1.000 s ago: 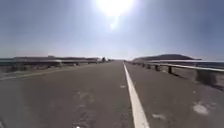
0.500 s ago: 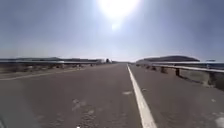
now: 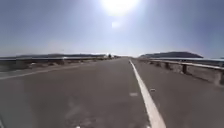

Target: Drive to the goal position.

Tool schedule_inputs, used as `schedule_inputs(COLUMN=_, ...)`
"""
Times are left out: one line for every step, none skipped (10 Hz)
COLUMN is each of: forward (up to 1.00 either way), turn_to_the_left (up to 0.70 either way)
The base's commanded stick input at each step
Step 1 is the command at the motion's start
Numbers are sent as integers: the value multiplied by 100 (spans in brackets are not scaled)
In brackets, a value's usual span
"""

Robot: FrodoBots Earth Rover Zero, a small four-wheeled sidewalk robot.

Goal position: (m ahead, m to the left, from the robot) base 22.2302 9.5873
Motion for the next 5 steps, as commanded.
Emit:
schedule_inputs(forward=70, turn_to_the_left=0)
schedule_inputs(forward=70, turn_to_the_left=0)
schedule_inputs(forward=70, turn_to_the_left=0)
schedule_inputs(forward=70, turn_to_the_left=-4)
schedule_inputs(forward=70, turn_to_the_left=-31)
